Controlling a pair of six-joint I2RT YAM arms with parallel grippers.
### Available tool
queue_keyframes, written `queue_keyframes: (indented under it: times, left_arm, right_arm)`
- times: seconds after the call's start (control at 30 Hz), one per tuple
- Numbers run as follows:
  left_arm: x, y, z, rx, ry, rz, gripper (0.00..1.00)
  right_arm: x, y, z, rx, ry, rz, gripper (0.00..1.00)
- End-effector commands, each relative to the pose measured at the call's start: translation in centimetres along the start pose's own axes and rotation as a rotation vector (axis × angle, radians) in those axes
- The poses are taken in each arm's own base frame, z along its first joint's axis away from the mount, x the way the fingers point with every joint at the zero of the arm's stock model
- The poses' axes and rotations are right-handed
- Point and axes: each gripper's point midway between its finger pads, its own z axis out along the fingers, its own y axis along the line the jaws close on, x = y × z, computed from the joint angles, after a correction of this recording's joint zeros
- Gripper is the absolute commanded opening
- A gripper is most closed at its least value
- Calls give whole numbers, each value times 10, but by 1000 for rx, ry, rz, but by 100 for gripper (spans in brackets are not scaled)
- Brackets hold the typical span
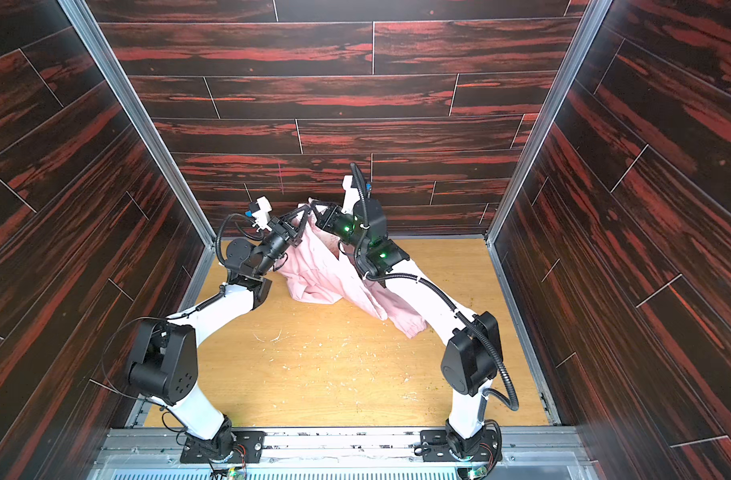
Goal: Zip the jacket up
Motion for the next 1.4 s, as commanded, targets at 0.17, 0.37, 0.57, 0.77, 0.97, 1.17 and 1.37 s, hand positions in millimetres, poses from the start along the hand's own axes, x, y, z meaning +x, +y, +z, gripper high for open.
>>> queue_keyframes:
  times: [0.17,0.37,0.57,0.77,0.97,1.17,1.37]
  left_arm:
    - [-33,-36,1,70,-110,15,0]
    - [-46,-53,-4,128,-182,-12,0]
    - [-42,-63,-4,112,-156,45,0]
    - [-35,-51,-7,54,-133,104,0]
    - [-31,-45,-5,26,-142,173,0]
    - [-40,-39,-5,9,-213,208,0]
    - [-55,-38,-4,-11,-294,249,0]
  right_arm:
    - [35,39,-13,-120,179,-123,0]
    - [34,30,-15,-125,162,-71,0]
    - [26,29,-17,-183,186,42,0]
    - [20,43,-23,-226,185,131,0]
    - [23,38,-19,-153,156,217,0]
    - [36,39,-6,-115,166,255,0]
    - [48,24,3,-57,179,294,0]
